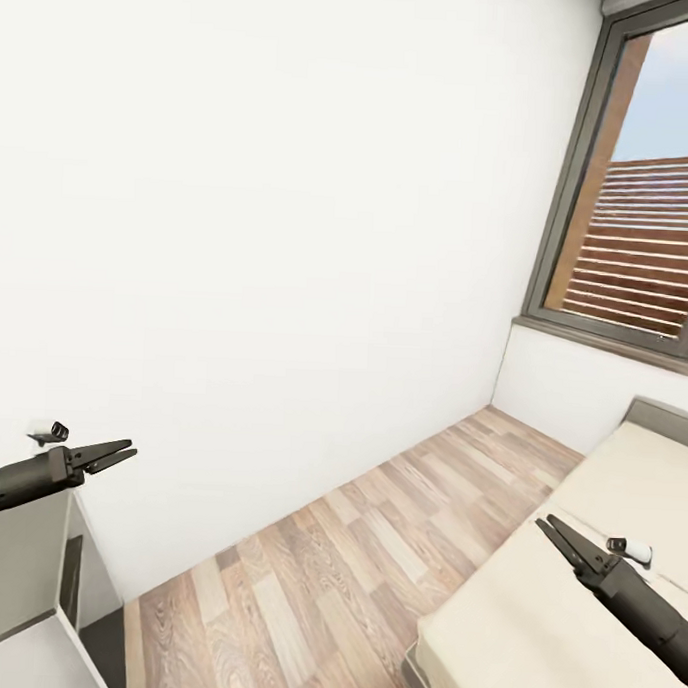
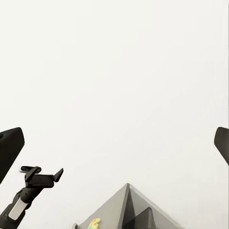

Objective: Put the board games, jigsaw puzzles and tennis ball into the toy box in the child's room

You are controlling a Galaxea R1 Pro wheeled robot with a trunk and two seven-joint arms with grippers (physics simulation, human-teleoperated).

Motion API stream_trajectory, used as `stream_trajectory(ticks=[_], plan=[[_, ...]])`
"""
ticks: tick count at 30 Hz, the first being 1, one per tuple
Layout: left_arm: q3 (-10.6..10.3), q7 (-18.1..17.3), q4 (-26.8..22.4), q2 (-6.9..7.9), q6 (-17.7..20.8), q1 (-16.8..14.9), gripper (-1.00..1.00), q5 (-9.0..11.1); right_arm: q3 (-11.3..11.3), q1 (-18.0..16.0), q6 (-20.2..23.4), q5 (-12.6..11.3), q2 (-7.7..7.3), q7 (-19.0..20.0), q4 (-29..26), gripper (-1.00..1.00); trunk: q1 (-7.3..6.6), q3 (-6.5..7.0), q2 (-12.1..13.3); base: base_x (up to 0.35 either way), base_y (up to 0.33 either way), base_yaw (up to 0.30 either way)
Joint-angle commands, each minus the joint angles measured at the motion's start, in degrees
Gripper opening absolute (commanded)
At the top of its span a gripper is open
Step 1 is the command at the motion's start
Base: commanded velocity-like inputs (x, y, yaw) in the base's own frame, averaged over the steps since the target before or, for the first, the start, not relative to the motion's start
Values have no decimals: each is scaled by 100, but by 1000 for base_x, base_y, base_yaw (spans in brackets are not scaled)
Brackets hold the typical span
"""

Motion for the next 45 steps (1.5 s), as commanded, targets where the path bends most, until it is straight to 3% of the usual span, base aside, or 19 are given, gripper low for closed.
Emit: stream_trajectory(ticks=[1,11,45], plan=[[2,-25,-3,3,62,0,100,-7,-4,-5,40,-31,0,2,7,100,3,-8,-9,-30,-115,-280],[-2,-25,-3,2,58,0,100,-7,-18,-5,41,-31,1,2,27,100,3,-8,-9,-40,-74,-280],[-4,-25,-3,4,58,3,100,-10,-15,-5,41,-31,7,2,70,100,3,73,-9,-154,-243,-280]])
